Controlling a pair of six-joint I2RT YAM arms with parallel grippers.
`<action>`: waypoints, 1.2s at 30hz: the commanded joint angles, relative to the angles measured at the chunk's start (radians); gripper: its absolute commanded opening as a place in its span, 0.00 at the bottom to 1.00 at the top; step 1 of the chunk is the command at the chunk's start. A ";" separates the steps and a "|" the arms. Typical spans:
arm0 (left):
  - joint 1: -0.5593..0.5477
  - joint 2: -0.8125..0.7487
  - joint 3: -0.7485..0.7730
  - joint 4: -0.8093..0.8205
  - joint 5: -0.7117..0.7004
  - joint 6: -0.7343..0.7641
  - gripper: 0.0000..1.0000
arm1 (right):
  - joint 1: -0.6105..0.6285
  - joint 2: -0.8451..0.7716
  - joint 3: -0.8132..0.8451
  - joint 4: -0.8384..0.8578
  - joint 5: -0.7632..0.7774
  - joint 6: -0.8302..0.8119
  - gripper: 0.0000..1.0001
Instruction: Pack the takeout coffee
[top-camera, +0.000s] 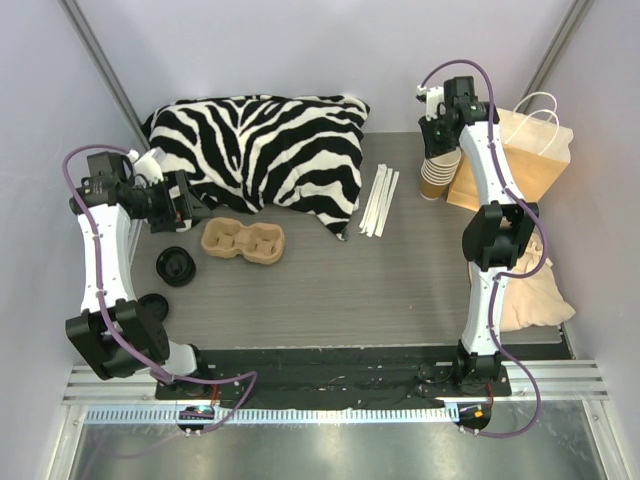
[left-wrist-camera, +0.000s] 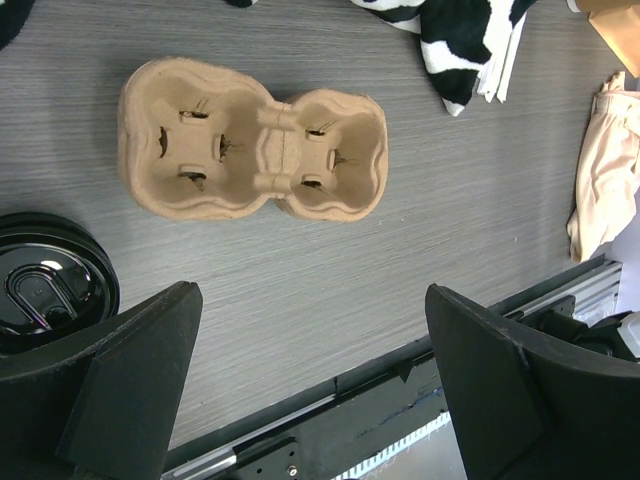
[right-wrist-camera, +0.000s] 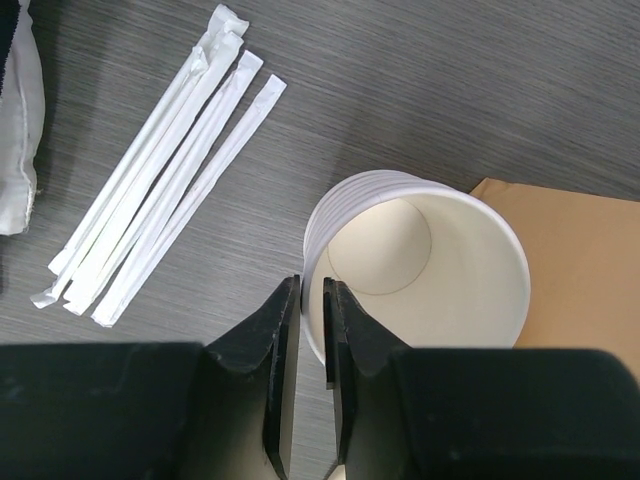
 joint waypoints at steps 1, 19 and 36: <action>-0.003 -0.005 0.028 0.026 0.028 0.003 1.00 | 0.003 -0.047 0.041 0.009 0.006 0.006 0.23; -0.003 0.003 0.039 0.023 0.023 0.010 1.00 | 0.003 -0.038 0.008 0.009 0.021 -0.006 0.24; -0.003 0.000 0.036 0.024 0.025 0.013 1.00 | 0.001 -0.039 -0.005 0.007 0.021 -0.011 0.21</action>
